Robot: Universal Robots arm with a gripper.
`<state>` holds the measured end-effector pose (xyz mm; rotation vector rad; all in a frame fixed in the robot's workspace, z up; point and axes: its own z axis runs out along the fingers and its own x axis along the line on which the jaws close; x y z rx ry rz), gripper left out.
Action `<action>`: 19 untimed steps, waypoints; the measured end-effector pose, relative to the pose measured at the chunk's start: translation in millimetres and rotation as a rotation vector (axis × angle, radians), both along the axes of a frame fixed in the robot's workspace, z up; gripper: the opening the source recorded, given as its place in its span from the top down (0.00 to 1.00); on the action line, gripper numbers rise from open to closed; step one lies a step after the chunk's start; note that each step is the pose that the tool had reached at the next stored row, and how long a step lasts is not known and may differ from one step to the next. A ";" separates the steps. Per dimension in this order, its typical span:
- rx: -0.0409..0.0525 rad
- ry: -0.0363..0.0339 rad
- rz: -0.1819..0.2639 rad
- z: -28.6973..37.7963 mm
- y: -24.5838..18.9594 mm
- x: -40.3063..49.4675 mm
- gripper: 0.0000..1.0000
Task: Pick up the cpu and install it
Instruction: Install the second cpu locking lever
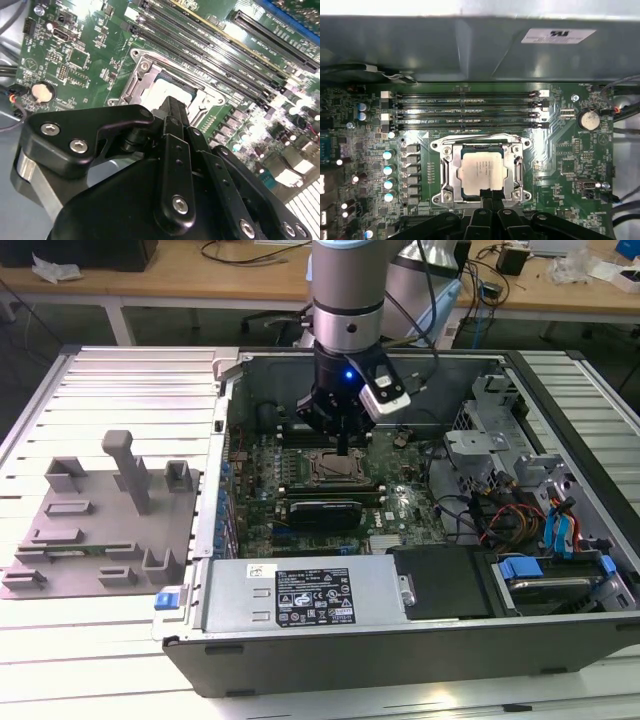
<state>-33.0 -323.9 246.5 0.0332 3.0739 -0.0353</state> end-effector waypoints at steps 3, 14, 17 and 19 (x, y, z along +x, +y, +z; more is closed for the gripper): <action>0.0001 0.0000 0.000 2.2 0.0 0.1 0.89; -0.0031 0.0698 0.004 -0.8 -16.2 8.7 0.89; -0.0036 0.0724 0.016 -2.8 -22.1 10.0 0.89; -0.0037 0.0724 0.020 -3.8 -26.5 10.0 0.89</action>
